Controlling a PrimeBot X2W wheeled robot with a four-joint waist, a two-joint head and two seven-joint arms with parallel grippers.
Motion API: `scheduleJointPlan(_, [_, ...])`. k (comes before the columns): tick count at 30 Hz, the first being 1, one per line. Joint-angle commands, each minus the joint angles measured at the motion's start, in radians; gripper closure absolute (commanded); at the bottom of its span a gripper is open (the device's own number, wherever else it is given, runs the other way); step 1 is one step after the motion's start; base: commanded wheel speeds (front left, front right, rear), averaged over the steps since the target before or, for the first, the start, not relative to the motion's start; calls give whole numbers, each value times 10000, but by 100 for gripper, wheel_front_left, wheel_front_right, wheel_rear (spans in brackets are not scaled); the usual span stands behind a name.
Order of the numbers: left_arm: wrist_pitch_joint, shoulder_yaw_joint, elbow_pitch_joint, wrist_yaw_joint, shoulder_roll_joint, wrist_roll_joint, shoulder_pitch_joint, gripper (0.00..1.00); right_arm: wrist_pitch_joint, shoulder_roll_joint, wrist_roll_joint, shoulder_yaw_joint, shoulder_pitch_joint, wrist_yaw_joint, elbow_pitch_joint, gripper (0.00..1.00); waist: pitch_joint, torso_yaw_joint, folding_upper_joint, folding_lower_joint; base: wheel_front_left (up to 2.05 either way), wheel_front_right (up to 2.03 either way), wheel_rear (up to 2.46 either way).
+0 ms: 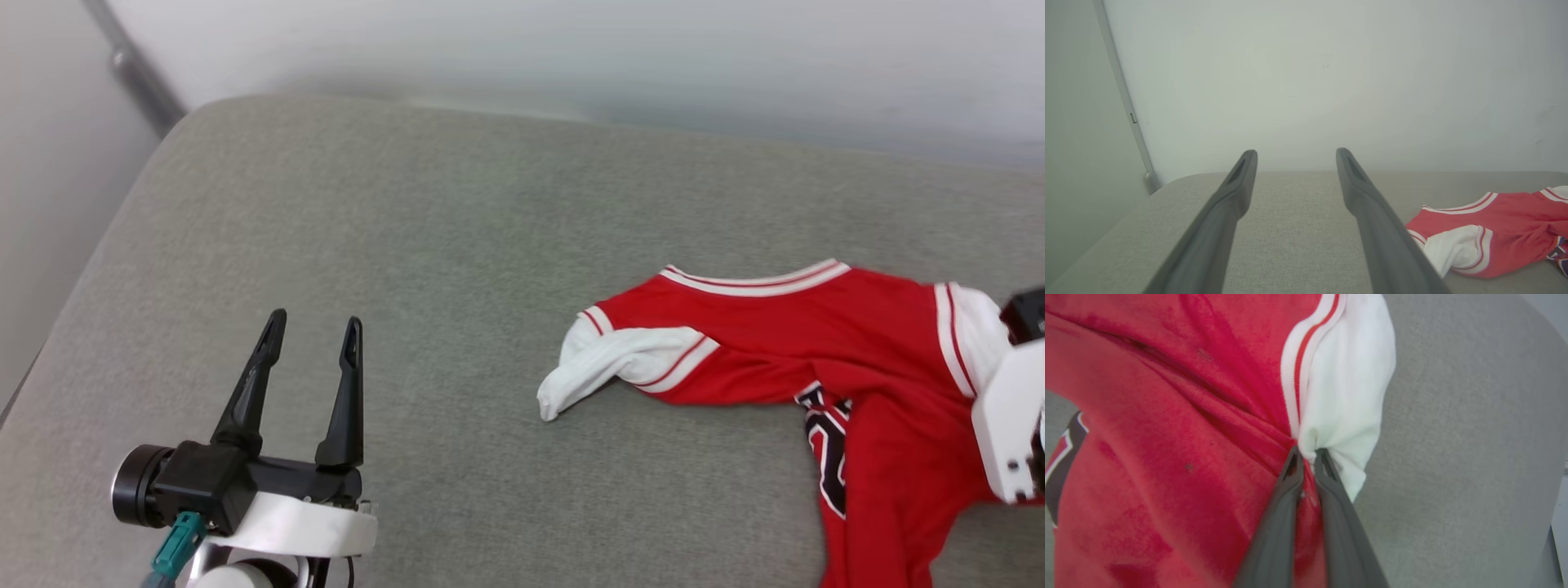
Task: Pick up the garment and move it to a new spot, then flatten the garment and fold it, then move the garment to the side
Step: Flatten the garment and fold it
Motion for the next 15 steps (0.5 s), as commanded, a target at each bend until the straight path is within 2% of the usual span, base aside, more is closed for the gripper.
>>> scheduleJointPlan(1, [-26, 41, -22, -24, 35, 48, 135, 0, -44, 26, -84, -96, 272, -10, -75, 100, -301, -340, 0, -1, 0, 0, 0])
scheduleJointPlan(4, [-26, 143, -6, -33, 25, 60, 280, 0, -143, 312, -484, -772, 1232, -10, -581, 100, -424, -583, 0, -1, 0, 0, 0])
scheduleJointPlan(8, [-26, 220, 77, -52, 1, 50, 375, 0, -252, 1125, -780, -1520, 2244, -10, -1092, 100, -447, -917, 0, -1, 0, 0, 0])
scheduleJointPlan(9, [-24, 199, 136, -58, -9, 35, 378, 0, -317, 1243, -959, -1666, 2376, -10, -1130, 84, -433, -979, 0, -1, 0, 0, 0])
scheduleJointPlan(10, [-24, 180, 193, -63, -6, 48, 355, 0, -414, 1371, -1140, -1776, 2475, -10, -1156, 61, -423, -1034, 0, -1, 0, 0, 0])
scheduleJointPlan(11, [-26, 176, 235, -67, -1, 53, 318, 0, -608, 1578, -1291, -1959, 2481, -10, -1179, 0, -410, -1093, 0, -1, 0, 0, 0])
scheduleJointPlan(13, [-26, 208, 321, -66, -4, 2, 232, 0, -972, 1970, -1540, -2142, 2376, -7, -1211, 0, -390, -1222, 0, -1, 0, 0, 0])
scheduleJointPlan(15, [-26, 243, 407, -73, -4, -75, 171, 0, -1452, 2078, -1797, -2228, 2158, -12, -1308, 0, -379, -1363, 0, -1, 0, 0, 0])
